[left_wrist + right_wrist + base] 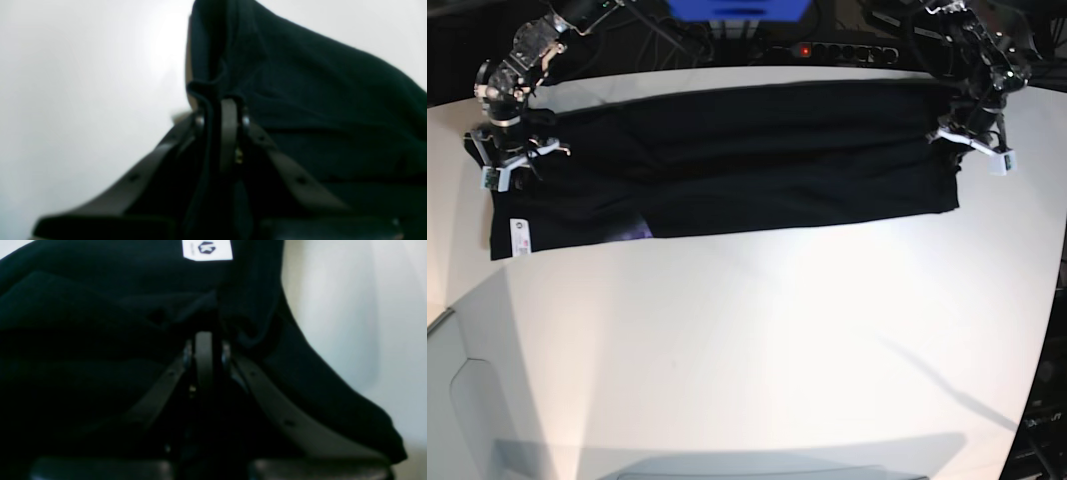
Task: Fold the T-shirt properly
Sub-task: 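Carry the held strip end with the left gripper toward the right gripper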
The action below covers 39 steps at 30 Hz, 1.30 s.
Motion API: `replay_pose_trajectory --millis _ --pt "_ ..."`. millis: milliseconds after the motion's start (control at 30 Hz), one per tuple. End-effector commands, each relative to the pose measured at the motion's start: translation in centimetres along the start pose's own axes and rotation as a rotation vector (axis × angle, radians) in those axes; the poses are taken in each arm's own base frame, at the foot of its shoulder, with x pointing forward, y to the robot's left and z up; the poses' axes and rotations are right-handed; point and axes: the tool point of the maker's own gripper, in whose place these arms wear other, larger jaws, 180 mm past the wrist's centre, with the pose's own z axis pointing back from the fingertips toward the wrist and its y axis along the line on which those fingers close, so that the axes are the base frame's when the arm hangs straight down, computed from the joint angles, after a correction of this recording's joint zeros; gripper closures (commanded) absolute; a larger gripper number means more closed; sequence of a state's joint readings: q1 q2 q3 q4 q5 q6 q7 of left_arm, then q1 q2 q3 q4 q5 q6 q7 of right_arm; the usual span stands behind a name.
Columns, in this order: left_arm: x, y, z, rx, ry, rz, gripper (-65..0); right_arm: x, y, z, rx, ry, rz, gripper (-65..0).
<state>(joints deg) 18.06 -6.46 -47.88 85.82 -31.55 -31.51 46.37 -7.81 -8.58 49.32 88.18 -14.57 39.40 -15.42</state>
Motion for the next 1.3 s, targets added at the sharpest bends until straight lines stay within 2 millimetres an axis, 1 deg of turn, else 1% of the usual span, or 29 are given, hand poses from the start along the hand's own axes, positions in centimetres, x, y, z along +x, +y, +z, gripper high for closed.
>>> replay_pose_trajectory --millis 0,133,267,433,500,600,767,900,1000,1267 --pt "0.6 -0.1 0.5 0.013 -0.001 -0.029 -0.2 -2.9 0.3 0.2 0.006 0.138 0.034 0.0" --pt "3.7 -2.0 1.8 0.003 -0.087 -0.109 -0.2 -2.9 0.3 0.2 0.006 0.138 0.034 0.0" --pt "5.4 -4.6 3.0 -0.013 -0.161 -0.146 -0.2 -2.9 0.3 0.2 0.006 0.138 0.034 0.0" --pt "4.3 -6.7 3.6 0.029 -0.170 -0.168 -0.2 -2.9 0.3 0.2 0.006 0.140 0.034 0.0" --pt "3.6 -7.3 3.5 0.044 -0.161 -0.161 -0.2 -2.9 0.3 0.2 0.006 0.140 0.034 0.0" --pt "2.8 -9.4 2.8 0.017 -0.136 -0.186 -0.2 -2.9 0.3 0.2 0.006 0.138 0.034 0.0" --pt "1.6 -13.9 1.2 -0.085 -0.084 -0.285 -0.2 -2.9 0.3 0.2 0.006 0.138 0.034 0.0" --pt "0.2 -18.2 0.3 -0.186 -0.045 -0.365 -0.2 -2.9 0.3 0.2 0.006 0.138 0.034 0.0" --pt "-1.4 -20.9 0.3 -0.260 -0.012 -0.400 -0.2 -2.9 0.3 0.2 0.006 0.138 0.034 0.0" --pt "-3.0 -27.1 0.5 -0.427 0.004 -0.468 -0.2 -2.9 0.3 0.2 0.006 0.138 0.034 0.0"
